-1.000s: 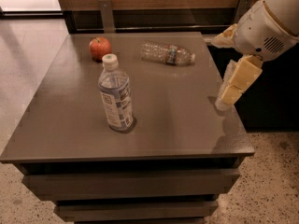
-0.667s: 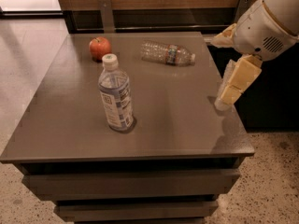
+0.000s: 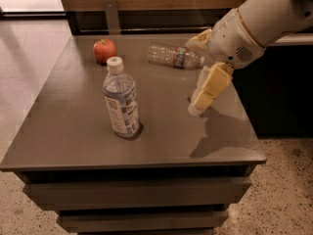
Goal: Knock blue plastic bottle over
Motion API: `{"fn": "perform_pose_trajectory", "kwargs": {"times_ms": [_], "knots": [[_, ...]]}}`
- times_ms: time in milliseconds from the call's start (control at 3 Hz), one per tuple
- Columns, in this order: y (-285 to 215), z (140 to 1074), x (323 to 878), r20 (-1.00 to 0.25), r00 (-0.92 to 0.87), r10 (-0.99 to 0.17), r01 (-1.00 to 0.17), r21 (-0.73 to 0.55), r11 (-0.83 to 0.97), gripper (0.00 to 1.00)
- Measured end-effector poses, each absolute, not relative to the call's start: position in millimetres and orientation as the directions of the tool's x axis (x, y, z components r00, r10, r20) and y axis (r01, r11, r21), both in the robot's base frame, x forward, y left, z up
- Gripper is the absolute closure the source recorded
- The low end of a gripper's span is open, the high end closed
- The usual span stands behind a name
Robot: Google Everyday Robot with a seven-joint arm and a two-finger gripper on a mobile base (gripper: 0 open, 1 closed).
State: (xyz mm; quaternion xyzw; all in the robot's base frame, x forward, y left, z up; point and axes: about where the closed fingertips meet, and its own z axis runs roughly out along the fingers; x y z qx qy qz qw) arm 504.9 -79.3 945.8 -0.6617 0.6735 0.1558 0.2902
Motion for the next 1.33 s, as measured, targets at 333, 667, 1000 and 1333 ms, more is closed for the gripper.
{"fn": "perform_pose_trajectory", "kwargs": {"times_ms": [333, 667, 1000, 1333], "knots": [[-37, 940, 509, -0.648, 0.125, -0.752, -0.984, -0.177, -0.011, 0.00], [-2, 933, 511, -0.689, 0.171, -0.704, -0.983, -0.168, -0.074, 0.00], [21, 922, 509, -0.723, 0.188, -0.665, -0.982, -0.152, -0.113, 0.00], [37, 912, 504, -0.750, 0.187, -0.634, -0.982, -0.131, -0.136, 0.00]]}}
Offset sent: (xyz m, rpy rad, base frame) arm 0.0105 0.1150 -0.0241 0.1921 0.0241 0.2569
